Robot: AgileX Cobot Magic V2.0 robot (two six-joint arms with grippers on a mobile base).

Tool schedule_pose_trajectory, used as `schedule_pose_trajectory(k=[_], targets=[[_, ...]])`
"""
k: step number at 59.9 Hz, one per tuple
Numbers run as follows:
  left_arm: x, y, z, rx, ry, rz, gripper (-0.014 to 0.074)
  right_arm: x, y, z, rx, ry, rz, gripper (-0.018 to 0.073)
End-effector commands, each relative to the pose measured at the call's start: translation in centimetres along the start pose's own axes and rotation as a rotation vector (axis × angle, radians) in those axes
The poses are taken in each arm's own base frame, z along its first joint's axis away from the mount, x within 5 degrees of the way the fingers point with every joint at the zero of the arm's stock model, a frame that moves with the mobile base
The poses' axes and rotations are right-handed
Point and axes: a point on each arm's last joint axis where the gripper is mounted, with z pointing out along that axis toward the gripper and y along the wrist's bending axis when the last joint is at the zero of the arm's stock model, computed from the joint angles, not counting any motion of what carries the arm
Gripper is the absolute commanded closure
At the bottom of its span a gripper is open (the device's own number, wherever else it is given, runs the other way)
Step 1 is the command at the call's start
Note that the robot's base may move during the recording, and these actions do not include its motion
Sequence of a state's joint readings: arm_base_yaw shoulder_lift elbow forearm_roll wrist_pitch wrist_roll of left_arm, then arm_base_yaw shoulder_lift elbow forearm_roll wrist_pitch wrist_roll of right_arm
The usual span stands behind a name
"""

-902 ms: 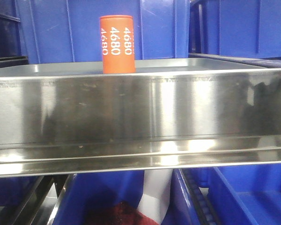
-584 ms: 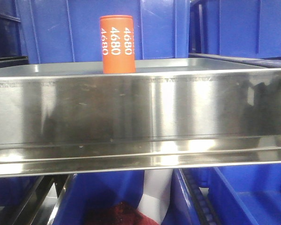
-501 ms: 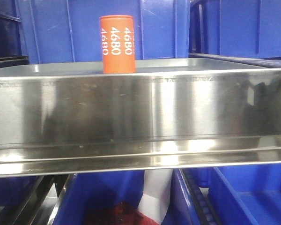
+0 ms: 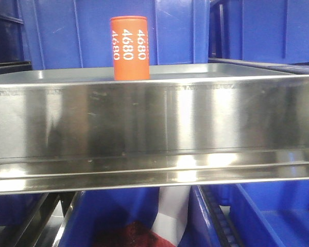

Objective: Grab orange capacitor from left shelf to right conveyor

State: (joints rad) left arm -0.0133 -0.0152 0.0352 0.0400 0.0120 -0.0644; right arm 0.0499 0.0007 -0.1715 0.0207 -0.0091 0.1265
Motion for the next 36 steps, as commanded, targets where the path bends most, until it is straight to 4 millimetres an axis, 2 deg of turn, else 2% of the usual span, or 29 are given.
schedule_pose_trajectory(k=[1,10,19,25,29,32,36], targets=[[-0.1,0.0,0.0,0.008,-0.076,-0.009,0.0722,-4.4,0.7,0.6,-0.027,-0.045,-0.022,0.0510],[-0.1,0.0,0.0,0.008,-0.076,-0.009,0.0722,-9.2,2.0,3.8,-0.112,0.073,-0.003,0.0510],[-0.1,0.0,0.0,0.008,-0.076,-0.009,0.0722,-11.7,4.5,8.5,-0.264,0.228,-0.049,0.0510],[-0.1,0.0,0.0,0.008,-0.076,-0.009,0.0722,-11.5,6.9,12.1,-0.356,0.312,-0.072,0.0505],[-0.1,0.0,0.0,0.008,-0.076,-0.009,0.0722,-11.0,8.8,14.4,-0.415,0.362,-0.073,0.0450],[-0.1,0.0,0.0,0.008,-0.076,-0.009,0.0722,-10.3,10.0,15.7,-0.439,0.401,-0.063,0.0368],[-0.1,0.0,0.0,0.008,-0.076,-0.009,0.0722,-9.0,11.4,17.4,-0.455,0.456,-0.022,0.0181]])
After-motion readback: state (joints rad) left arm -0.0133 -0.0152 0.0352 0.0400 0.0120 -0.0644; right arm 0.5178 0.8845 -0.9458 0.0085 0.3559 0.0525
